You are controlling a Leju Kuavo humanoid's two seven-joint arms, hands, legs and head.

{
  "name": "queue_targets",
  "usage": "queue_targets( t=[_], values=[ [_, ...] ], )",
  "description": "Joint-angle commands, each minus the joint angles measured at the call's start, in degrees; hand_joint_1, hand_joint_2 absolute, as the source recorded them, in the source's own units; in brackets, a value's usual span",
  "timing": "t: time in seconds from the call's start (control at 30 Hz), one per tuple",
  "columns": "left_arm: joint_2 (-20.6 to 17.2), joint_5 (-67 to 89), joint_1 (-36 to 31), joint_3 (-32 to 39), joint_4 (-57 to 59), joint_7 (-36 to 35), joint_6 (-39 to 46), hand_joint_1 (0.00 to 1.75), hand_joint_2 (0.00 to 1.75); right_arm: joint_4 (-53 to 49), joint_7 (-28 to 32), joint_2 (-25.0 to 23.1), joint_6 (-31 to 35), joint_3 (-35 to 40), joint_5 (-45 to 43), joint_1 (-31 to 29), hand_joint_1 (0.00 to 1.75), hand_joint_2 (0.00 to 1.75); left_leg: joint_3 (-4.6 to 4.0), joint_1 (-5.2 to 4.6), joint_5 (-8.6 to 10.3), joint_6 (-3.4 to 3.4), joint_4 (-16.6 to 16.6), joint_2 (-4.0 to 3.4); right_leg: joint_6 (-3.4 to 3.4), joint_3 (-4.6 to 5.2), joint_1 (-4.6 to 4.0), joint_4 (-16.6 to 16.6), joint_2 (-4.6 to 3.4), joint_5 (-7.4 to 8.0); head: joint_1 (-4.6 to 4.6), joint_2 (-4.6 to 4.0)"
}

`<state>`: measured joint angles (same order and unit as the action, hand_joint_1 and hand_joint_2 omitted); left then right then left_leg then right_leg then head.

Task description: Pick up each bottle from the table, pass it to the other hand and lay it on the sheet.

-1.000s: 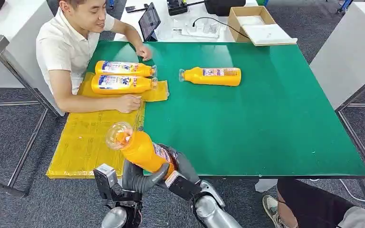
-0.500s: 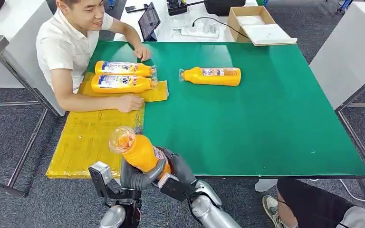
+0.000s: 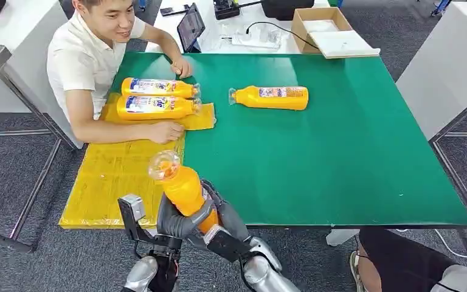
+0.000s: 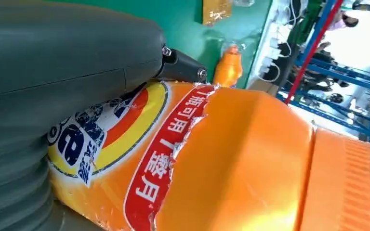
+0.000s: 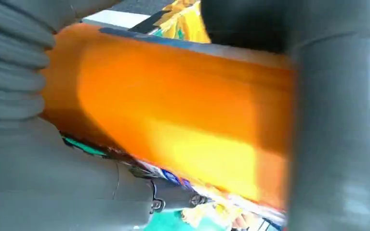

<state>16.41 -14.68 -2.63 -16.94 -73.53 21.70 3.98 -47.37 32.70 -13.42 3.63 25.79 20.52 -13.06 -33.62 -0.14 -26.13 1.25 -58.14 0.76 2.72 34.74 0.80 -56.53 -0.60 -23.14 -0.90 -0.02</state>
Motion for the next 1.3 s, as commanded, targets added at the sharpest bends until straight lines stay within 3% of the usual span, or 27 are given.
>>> queue_targets(
  t=[0.03,0.1,0.33,0.4,0.53,0.6,0.8,1.13,1.23,1.3],
  values=[
    [-4.16,14.05,-5.06,0.02,1.81,2.05,10.34,1.75,1.75,-7.24,-0.08,2.1,1.94,-1.35,-0.31,3.59,0.0,0.0,0.19,0.03,-0.02,-0.09,0.06,0.08,-0.1,-0.22,-0.05,0.04,0.18,-0.07,0.0,0.0],
    [-4.49,25.1,-5.91,1.45,1.25,3.68,17.58,1.75,1.75,-10.52,-0.01,1.91,2.08,-3.37,-0.62,5.53,0.0,0.0,0.26,0.07,-0.05,-0.12,0.04,0.11,-0.15,-0.32,-0.09,0.05,0.24,-0.11,0.0,0.0],
    [-3.91,27.34,-6.35,2.67,1.12,3.1,17.92,1.75,1.75,-11.5,-0.1,1.55,2.03,-3.93,-0.52,6.08,0.0,0.0,0.2,0.03,-0.06,-0.08,0.05,-0.04,-0.1,-0.21,-0.05,0.03,0.05,-0.07,0.02,0.0],
    [-3.89,32.52,-7.92,3.04,2.71,2.73,22.26,1.75,1.75,-11.24,-0.08,1.06,2.5,-5.17,-1.07,6.67,0.0,0.0,0.11,0.02,-0.02,-0.06,0.03,0.02,-0.07,-0.13,-0.03,0.02,0.09,-0.04,0.0,0.0],
    [-5.06,44.6,-13.15,5.42,8.67,-0.04,31.12,1.75,1.75,-7.64,0.86,-0.05,3.77,-6.43,-0.69,6.58,0.0,0.0,0.19,0.04,0.0,-0.1,0.06,0.08,-0.12,-0.23,-0.06,0.06,0.19,-0.04,-0.02,0.0],
    [-6.24,54.39,-16.56,6.6,14.7,-4.8,35.38,1.75,1.75,-6.04,1.28,-0.69,4.11,-6.38,-0.53,5.98,0.0,0.0,0.2,0.04,0.04,-0.1,0.1,0.06,-0.12,-0.23,-0.05,0.07,0.14,0.0,0.0,0.0],
    [-8.48,67.63,-28.95,10.34,36.74,-13.28,36.02,1.75,1.75,-2.38,1.29,-2.16,3.47,-5.73,-0.88,4.64,0.0,0.0,0.19,0.04,0.09,-0.11,0.1,0.08,-0.1,-0.2,-0.05,0.07,0.14,0.02,0.0,0.0],
    [-8.33,68.09,-29.29,11.21,37.42,-12.72,36.02,1.75,1.75,-2.07,1.43,-2.28,3.58,-5.72,-0.96,4.56,0.0,0.0,0.23,0.1,0.01,-0.17,0.04,-0.07,-0.11,-0.26,-0.09,-0.02,0.02,-0.05,-0.02,0.0],
    [-8.46,80.43,-30.27,12.46,39.48,-19.38,36.02,1.75,1.75,-1.2,1.51,-2.67,2.72,-5.43,-1.44,4.22,0.0,0.0,0.22,0.08,0.02,-0.19,0.04,-0.08,-0.13,-0.25,-0.07,-0.03,0.03,-0.04,-0.04,0.0],
    [-8.17,80.94,-32.56,13.66,45.25,-19.44,36.02,1.75,1.75,0.05,1.5,-3.1,2.38,-5.6,-2.18,3.92,0.0,0.0,0.01,0.04,0.07,-0.15,0.02,-0.04,-0.08,-0.03,-0.03,-0.06,0.01,0.01,-0.02,0.0]
  ],
)
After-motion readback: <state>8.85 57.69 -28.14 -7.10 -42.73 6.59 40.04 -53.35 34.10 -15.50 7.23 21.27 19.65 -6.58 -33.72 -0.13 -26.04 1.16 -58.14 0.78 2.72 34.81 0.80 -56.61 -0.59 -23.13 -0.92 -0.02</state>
